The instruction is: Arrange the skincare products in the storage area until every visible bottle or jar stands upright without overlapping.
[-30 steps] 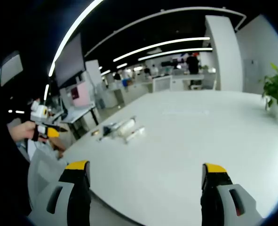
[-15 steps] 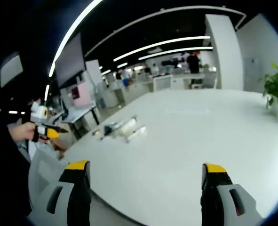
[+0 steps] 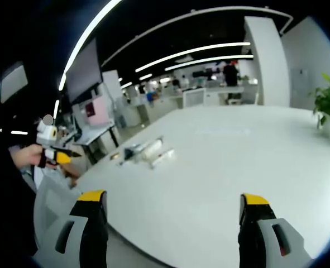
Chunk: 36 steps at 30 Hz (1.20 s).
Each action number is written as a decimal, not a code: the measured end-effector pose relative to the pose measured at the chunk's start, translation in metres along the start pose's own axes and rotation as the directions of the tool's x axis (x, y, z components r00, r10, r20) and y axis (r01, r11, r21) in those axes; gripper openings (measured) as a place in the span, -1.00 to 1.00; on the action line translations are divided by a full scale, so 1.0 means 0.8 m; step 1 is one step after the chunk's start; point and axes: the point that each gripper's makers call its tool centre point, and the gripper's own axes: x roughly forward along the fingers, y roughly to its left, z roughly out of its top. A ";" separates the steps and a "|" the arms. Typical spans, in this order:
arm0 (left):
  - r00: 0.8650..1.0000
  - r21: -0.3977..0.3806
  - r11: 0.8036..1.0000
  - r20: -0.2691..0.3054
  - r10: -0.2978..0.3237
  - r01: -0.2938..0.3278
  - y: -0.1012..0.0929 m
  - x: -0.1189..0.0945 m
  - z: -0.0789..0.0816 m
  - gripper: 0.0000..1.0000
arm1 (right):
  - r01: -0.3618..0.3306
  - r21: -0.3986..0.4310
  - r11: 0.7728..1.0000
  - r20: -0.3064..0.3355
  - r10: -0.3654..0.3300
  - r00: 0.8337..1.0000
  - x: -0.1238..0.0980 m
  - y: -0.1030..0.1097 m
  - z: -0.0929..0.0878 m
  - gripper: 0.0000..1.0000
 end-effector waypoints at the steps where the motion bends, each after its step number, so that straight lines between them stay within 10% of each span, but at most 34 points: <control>1: 1.000 0.000 1.000 -0.001 0.000 0.000 0.000 0.000 0.000 0.99 | 0.000 -0.001 1.000 -0.006 0.000 1.000 0.000 0.000 -0.002 1.00; 36: 0.999 0.019 1.000 -0.049 -0.018 0.019 0.001 0.013 -0.008 0.98 | -0.021 -0.016 1.000 -0.027 0.021 0.999 0.012 0.003 -0.008 1.00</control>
